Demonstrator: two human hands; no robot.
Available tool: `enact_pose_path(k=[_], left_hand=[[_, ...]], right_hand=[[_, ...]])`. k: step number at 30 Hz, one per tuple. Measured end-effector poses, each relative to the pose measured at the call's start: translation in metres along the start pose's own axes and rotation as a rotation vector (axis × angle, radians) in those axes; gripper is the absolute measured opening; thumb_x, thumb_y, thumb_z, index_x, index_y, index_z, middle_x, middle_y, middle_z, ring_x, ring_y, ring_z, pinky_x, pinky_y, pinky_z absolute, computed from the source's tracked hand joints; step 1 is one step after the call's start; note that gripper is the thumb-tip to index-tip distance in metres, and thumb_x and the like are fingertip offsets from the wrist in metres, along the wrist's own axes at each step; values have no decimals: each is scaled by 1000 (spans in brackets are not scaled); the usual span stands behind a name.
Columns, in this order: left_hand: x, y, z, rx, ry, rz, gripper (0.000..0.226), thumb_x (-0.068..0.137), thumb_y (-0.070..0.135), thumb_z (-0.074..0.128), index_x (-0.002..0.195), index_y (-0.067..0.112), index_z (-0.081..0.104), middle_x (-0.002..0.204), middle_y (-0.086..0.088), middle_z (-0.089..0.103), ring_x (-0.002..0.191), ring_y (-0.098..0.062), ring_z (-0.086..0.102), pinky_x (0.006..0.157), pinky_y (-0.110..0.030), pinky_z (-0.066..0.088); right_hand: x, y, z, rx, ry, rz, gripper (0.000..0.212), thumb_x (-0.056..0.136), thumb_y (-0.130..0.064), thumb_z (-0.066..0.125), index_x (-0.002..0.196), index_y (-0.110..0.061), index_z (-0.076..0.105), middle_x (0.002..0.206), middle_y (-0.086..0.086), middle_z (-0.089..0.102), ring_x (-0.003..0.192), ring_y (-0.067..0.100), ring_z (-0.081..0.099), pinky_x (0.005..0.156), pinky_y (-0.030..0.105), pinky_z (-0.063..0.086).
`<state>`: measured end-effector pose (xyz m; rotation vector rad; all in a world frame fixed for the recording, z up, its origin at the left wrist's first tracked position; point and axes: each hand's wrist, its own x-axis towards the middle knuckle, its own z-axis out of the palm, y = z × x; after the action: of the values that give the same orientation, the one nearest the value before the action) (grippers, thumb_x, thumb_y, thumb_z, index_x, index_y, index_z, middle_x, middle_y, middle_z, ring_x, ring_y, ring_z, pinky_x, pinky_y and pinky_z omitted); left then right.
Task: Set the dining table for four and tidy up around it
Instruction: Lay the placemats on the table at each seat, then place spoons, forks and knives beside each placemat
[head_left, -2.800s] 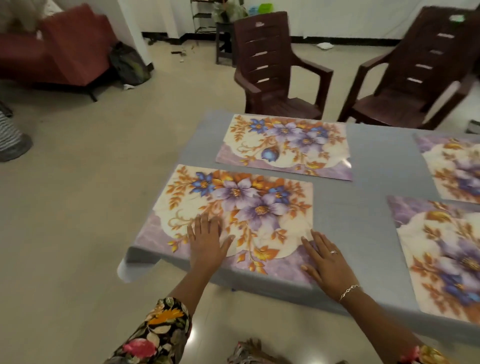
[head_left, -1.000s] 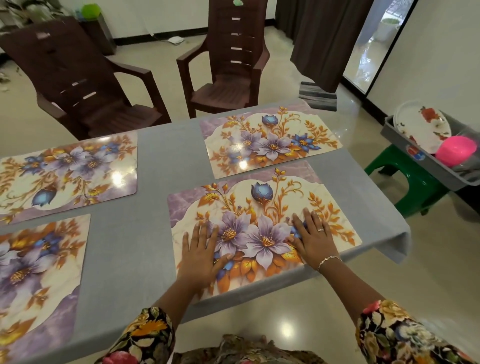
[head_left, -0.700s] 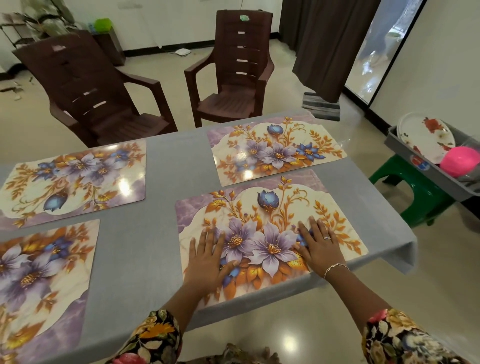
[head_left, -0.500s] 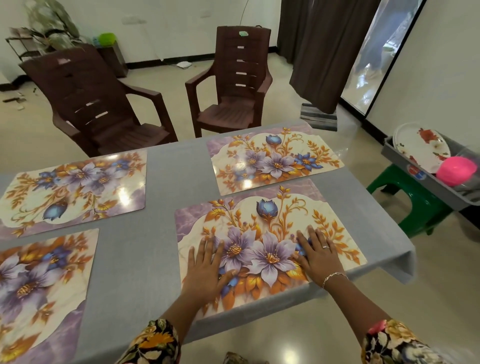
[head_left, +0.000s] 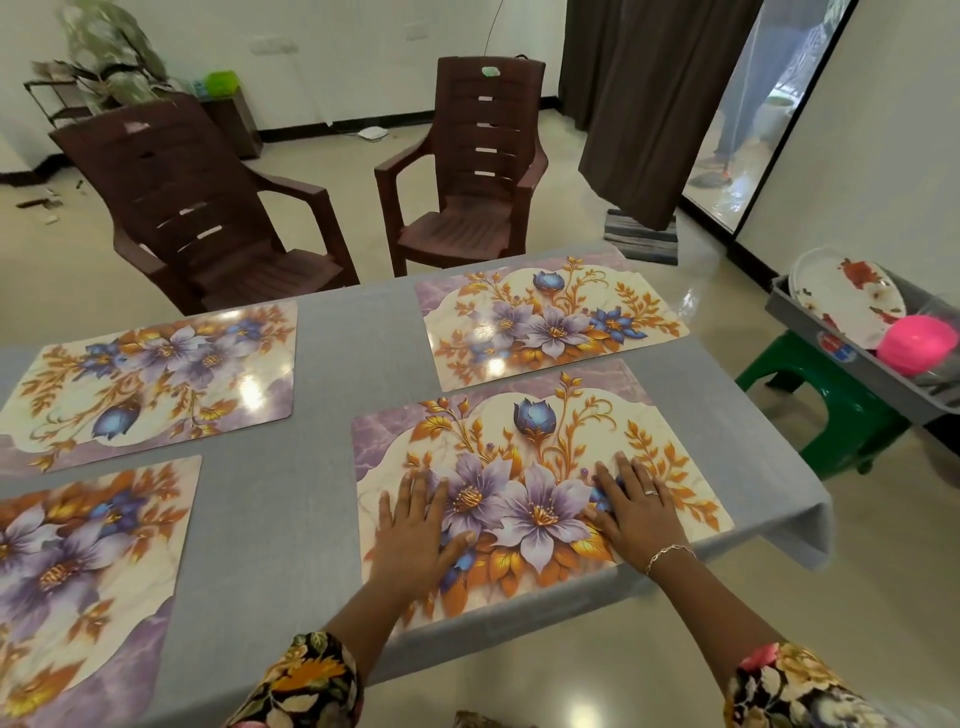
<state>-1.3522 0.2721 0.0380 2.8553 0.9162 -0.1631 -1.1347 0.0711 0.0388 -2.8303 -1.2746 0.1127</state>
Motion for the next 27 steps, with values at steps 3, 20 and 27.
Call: enact_pose_path(k=[3,20,27], left_hand=[[10,24,-10,-6,0,-24,87,89,67,2,134,11,51,142,-22,42,130,-41,42,105,-54,27],[93,269,-38,-132,-66,511,77,87,63,15,146,14,23,156,-12,14,145,-28,10,116,-40,6],[166,379,-34,-223,-76,600,70,91,60,26,145,16,26,155,-9,18,143,-25,14,115,-35,9]], right_hand=[[-10,9,-7,54,27,13,76,94,-55,3,120,-10,59,117,18,64,103,36,64,74,44,55],[-79,182,-31,-28,288,268,42,67,-41,65,101,-16,62,93,9,68,74,25,68,58,33,56],[-48,285,-39,-36,266,341,52,85,-54,31,101,-17,65,90,7,68,71,22,67,56,28,54]])
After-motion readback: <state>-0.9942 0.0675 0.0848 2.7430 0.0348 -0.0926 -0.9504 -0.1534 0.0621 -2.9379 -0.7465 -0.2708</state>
